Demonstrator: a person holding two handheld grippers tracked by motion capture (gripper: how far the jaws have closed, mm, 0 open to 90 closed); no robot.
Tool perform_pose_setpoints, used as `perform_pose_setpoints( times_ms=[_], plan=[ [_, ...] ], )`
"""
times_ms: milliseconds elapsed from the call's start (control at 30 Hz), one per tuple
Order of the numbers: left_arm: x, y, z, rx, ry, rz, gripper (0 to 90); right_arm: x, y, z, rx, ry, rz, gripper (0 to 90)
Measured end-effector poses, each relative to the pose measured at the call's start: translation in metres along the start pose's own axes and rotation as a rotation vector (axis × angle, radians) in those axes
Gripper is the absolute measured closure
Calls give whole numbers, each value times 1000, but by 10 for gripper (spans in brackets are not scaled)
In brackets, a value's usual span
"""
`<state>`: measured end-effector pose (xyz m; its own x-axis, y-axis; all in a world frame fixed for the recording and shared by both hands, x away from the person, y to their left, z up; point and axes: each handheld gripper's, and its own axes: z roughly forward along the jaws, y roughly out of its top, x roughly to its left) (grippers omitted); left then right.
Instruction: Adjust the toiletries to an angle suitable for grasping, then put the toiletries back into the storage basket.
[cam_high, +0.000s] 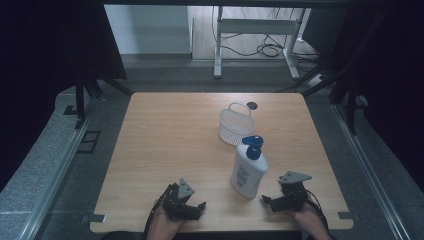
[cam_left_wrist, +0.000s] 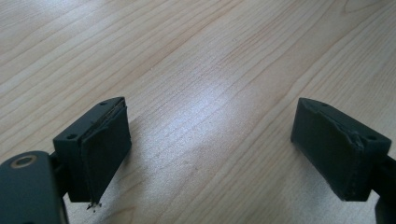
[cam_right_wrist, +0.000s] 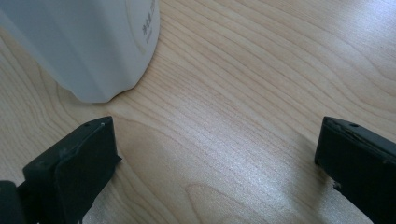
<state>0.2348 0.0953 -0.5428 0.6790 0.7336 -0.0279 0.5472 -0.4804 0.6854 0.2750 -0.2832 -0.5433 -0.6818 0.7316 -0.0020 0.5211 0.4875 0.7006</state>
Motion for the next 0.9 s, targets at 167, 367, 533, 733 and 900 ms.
perform_pose_setpoints(
  times_ms=[167, 367, 533, 733, 900],
  plan=[
    [1, 0, 0, -1, -3, 1, 114, 0, 0, 0, -1, 1, -1, 0],
    [1, 0, 0, -1, -3, 2, 114, 0, 0, 0, 0, 3, 0, 0],
    [1, 0, 0, -1, -4, 2, 114, 0, 0, -1, 3, 5, -2, 0],
    [1, 0, 0, -1, -4, 1, 114, 3, 1, -1, 1, 34, -18, 0],
    [1, 0, 0, -2, -4, 2, 114, 6, 1, -1, 0, 43, -27, 7]
  ],
)
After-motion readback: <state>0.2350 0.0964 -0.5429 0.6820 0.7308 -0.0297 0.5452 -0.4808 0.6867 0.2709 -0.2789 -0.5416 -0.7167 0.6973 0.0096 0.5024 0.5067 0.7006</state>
